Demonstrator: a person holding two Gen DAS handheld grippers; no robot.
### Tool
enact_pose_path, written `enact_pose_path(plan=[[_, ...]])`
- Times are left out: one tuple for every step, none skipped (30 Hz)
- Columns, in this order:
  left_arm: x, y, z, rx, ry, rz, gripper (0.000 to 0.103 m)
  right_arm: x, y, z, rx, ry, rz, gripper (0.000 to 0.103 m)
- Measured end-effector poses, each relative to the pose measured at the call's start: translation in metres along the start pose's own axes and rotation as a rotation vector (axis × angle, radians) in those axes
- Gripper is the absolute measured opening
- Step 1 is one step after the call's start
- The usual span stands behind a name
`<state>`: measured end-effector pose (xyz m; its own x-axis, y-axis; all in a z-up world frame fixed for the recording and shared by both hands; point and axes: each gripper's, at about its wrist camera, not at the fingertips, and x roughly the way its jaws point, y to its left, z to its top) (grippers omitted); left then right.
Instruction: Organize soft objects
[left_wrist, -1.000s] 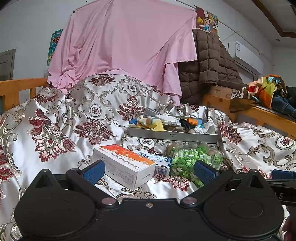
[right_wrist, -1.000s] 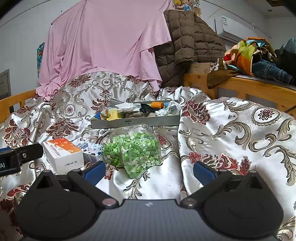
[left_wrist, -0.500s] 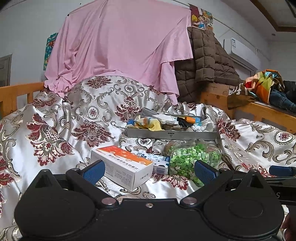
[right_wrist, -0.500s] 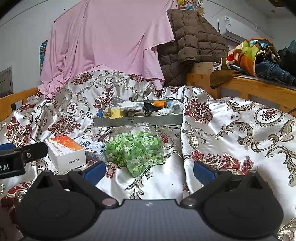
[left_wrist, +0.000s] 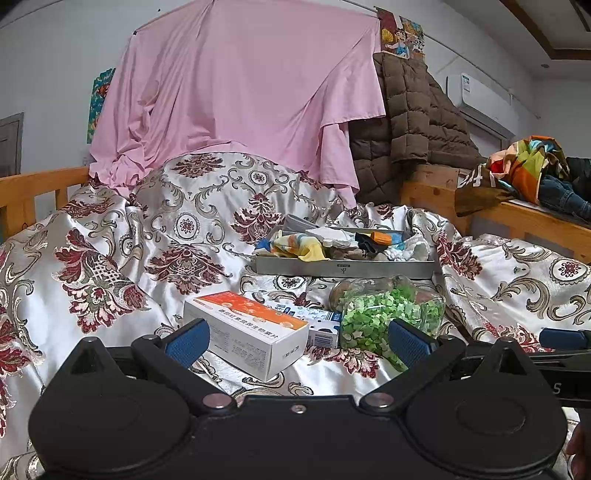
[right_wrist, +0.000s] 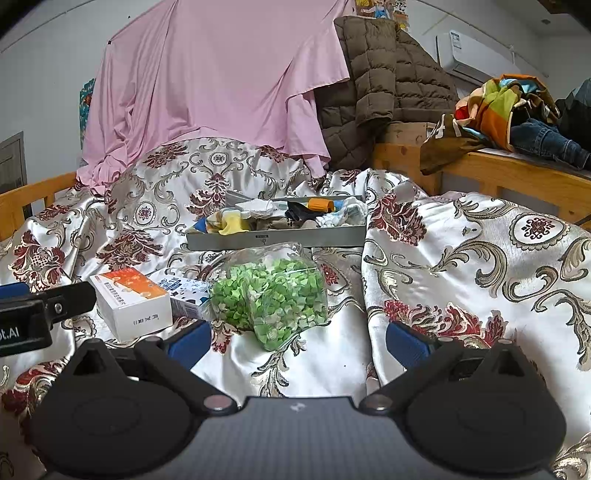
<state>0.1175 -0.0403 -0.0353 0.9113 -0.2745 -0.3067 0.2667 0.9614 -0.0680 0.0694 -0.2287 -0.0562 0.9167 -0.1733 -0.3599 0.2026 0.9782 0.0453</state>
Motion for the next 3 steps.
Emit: enact_pose_path(plan=[[0.0002,0.0005,-0.0003,0.002,0.001,-0.001,0.102,0.0001,0.0001,0.0002,0.0,0.0,0.0,0.103],[0.0005,0.0006,-0.0005,0.003,0.004,0.0,0.102,0.0,-0.0001,-0.0001,0.0,0.001,0.0,0.103],[0.0004,0.0009,-0.0008,0.004,0.005,-0.001,0.102,0.0,0.0,0.0001,0.0,0.0,0.0,0.103]])
